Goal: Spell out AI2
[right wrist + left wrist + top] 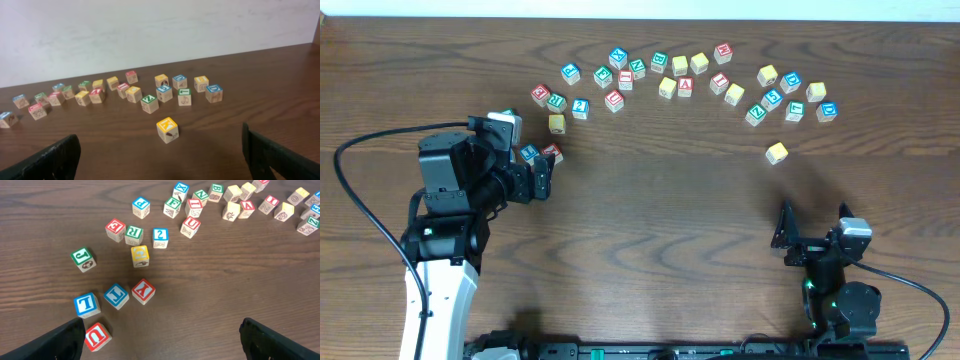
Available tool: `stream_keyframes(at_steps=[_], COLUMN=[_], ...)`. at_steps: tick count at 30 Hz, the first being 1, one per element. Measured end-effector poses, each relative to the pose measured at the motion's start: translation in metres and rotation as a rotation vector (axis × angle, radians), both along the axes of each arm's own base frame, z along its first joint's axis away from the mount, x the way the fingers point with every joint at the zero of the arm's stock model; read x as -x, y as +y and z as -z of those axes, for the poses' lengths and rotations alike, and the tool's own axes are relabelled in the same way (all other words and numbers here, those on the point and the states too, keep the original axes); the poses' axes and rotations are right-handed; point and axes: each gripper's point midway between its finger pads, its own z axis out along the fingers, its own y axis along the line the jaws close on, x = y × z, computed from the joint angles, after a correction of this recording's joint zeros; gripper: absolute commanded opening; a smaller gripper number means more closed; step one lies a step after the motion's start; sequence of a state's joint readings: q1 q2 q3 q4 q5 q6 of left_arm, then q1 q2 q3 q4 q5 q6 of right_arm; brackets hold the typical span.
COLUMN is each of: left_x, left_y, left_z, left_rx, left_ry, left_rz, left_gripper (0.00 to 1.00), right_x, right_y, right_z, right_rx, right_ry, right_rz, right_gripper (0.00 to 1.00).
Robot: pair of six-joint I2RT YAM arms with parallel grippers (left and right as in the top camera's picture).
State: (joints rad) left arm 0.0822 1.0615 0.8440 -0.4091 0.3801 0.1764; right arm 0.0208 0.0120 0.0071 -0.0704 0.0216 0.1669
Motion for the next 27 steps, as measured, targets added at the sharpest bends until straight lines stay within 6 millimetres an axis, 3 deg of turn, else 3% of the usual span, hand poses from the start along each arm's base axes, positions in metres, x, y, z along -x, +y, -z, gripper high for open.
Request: stream_keyframes(at_steps=[20,27], left_x=[-0.018,-0.030], left_y=[0.001,-0.010], left_z=[-0.021,-0.008], left_rx=[0.002,0.013], left_ry=[-0.109,-0.065], left_rz=[-0.004,0.024], left_gripper=[0.98,0.98], right_x=[0.000,0.000], right_y=[0.000,0.000], right_z=[0.000,0.000], right_rx=[0.000,0.000], right_ry=[0.000,0.000], right_rz=[0.000,0.000], right_gripper=[0.99,0.99])
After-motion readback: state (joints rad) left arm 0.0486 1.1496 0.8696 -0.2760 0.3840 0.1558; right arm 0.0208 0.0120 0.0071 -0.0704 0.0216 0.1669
